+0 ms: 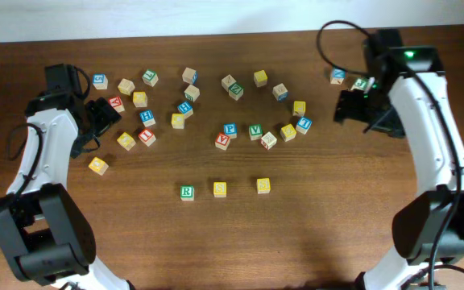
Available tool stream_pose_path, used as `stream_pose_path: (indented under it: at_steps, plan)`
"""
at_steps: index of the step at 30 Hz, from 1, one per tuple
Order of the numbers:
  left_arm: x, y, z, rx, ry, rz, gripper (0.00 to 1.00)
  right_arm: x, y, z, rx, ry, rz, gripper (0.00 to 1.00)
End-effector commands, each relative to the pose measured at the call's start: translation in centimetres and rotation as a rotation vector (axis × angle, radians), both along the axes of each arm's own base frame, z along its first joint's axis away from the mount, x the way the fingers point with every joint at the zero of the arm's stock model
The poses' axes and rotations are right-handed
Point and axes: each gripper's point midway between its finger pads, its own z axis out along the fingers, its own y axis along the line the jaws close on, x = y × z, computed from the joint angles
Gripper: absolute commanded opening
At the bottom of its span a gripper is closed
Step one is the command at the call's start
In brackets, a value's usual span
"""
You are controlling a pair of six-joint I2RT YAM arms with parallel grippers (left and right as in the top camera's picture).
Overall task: Spell out RSS
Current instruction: 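Set the second S block down right of the first S, withdraw, then lower the left gripper and push the R block right toward the S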
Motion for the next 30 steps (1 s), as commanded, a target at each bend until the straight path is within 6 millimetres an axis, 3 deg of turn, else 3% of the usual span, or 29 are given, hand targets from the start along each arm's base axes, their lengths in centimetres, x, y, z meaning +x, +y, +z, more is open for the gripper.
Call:
stream_pose_path:
  at_steps: [1, 9, 10, 12, 13, 14, 15, 17, 18, 21, 22, 23, 24, 26, 27, 30]
  plan:
    - [0.0, 0.4, 1.0, 0.006, -0.025, 0.018, 0.99, 0.0, -1.4, 0.4, -0.002, -0.011, -0.028, 0.98]
    - [0.6, 0.5, 1.3, 0.010, -0.052, 0.022, 0.99, 0.0, -1.5, 0.4, -0.002, -0.012, -0.031, 0.98]
    - [0.7, 0.3, 1.3, -0.006, -0.059, 0.019, 0.99, 0.0, -1.5, 0.4, -0.002, -0.012, -0.031, 0.98]
    - [0.7, -2.5, 1.1, -0.153, -0.064, -0.034, 0.99, 0.0, -1.5, 0.4, -0.002, -0.012, -0.031, 0.98]
    - [-0.5, -5.7, 1.2, -0.333, -0.027, -0.086, 0.99, 0.0, -1.5, 0.4, -0.002, -0.012, -0.031, 0.98]
    - [-1.1, -9.6, 2.9, -0.543, -0.062, -0.240, 0.99, 0.0, -1.5, 0.4, -0.002, -0.012, -0.031, 0.98]
    - [-1.4, -11.1, 4.1, -0.614, -0.093, -0.312, 0.99, 0.0, -1.5, 0.4, -0.002, -0.012, -0.031, 0.98]
    - [-3.0, -11.5, 6.5, -0.573, -0.121, -0.409, 0.99, 0.0, -1.5, 0.4, -0.002, -0.012, -0.031, 0.98]
    - [-4.8, -11.6, 7.6, -0.513, -0.097, -0.448, 0.99, 0.0, -1.5, 0.4, -0.002, -0.012, -0.031, 0.98]
    - [-9.6, -10.4, 7.2, -0.228, 0.117, -0.456, 1.00, 0.0, -1.5, 0.4, -0.002, -0.012, -0.031, 0.98]
    - [-10.9, -11.0, 6.5, -0.195, 0.194, -0.483, 0.99, 0.0, -1.5, 0.4, -0.002, -0.012, -0.031, 0.98]
    - [-11.3, -12.2, 5.8, -0.185, 0.214, -0.525, 0.91, 0.0, -1.5, 0.4, -0.002, -0.012, -0.031, 0.98]
    - [-11.6, -12.7, 4.8, -0.155, 0.234, -0.552, 0.53, 0.0, -1.5, 0.4, -0.002, -0.012, -0.031, 0.98]
    - [-12.1, -12.9, 2.3, -0.077, 0.272, -0.588, 0.14, 0.0, -1.5, 0.4, -0.002, -0.012, -0.031, 0.98]
    - [-12.5, -12.9, 1.1, -0.062, 0.290, -0.586, 0.00, 0.0, -1.5, 0.4, -0.002, -0.012, -0.031, 0.99]
    - [-14.3, -13.7, -2.4, -0.106, 0.328, -0.557, 0.00, 0.0, -1.5, 0.4, -0.002, -0.012, -0.031, 0.98]
